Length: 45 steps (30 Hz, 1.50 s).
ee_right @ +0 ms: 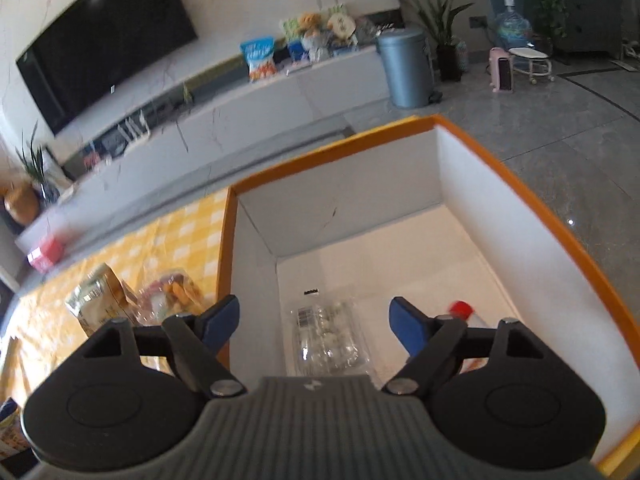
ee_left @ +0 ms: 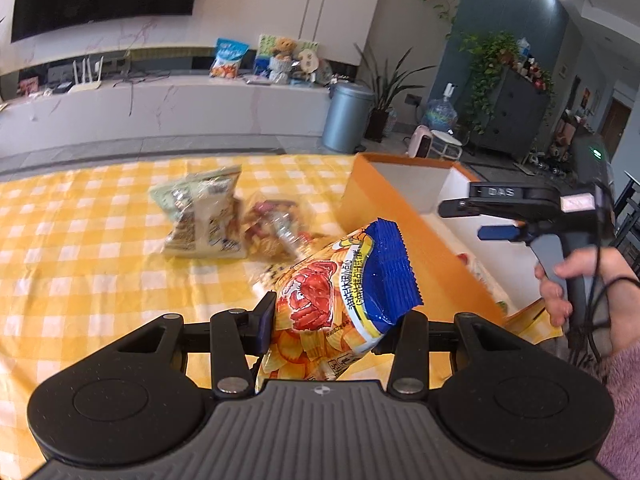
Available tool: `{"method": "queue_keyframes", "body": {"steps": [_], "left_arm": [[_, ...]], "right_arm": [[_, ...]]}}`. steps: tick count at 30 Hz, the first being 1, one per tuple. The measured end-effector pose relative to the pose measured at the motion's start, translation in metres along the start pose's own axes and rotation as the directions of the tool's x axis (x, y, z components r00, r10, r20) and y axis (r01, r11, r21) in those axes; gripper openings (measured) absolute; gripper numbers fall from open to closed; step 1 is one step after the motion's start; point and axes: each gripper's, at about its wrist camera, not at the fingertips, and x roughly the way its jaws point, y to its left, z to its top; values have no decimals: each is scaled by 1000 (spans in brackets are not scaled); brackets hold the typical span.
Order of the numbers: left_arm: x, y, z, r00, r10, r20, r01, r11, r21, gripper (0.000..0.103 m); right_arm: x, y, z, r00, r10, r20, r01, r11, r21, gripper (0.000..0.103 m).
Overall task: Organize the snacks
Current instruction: 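Lower the red-and-blue chip bag into the orange box and open the left gripper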
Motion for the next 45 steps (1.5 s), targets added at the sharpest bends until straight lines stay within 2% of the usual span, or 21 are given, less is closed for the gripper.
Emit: {"method": "queue_keyframes", "body": {"steps": [3,7,13,18,20,24,26,28,30,34,35,37,38,39,45], "left_arm": [[4,-14,8,1000,-22,7,22,1000,18,49],[24,-41,27,999,-49,-5,49,998,51,49],[61,-86,53,997,-76,-8,76,988,138,49],[104,-121,71,997,-80,-20,83,969,235,49],[128,-134,74,997,-57,-49,68,962,266,49],[164,-155,71,994,-53,-95,80,947,311,49],[179,-162,68,992,-45,-118,82,942,327,49],[192,-168,63,988,-25,-149,74,939,335,49],[202,-171,60,981,10,-192,55,943,329,49],[208,-169,56,972,-9,-233,80,952,295,49],[208,-169,56,971,-10,-239,81,954,290,52],[207,-169,57,972,8,-236,64,953,297,71],[206,-170,57,974,18,-226,53,951,304,89],[202,-169,56,978,23,-209,44,950,308,93],[182,-167,61,987,32,-155,21,944,330,93]], "right_arm": [[-31,-17,1,996,2,93,-7,998,55,83],[-62,-34,4,980,3,201,-22,996,89,85],[-79,-58,1,964,-38,265,-7,986,169,85],[-91,-72,-3,945,-60,321,-21,970,242,85],[-93,-75,-3,942,-60,332,-29,966,255,85],[-93,-84,-2,940,-78,333,-13,964,264,85],[-90,-87,-2,943,-89,321,-1,963,270,85],[-85,-94,-3,949,-66,309,-25,959,281,86],[-77,-100,-5,958,-24,284,-66,951,303,86],[-74,-97,-4,963,-47,266,-33,957,288,86],[-74,-97,-4,963,-45,265,-36,955,293,86],[-72,-99,-6,965,-33,259,-51,949,312,86],[-72,-100,-7,967,-33,253,-52,946,321,86],[-72,-99,-7,967,-37,251,-48,945,325,86],[-77,-96,-9,963,-36,267,-54,946,321,86]]}}
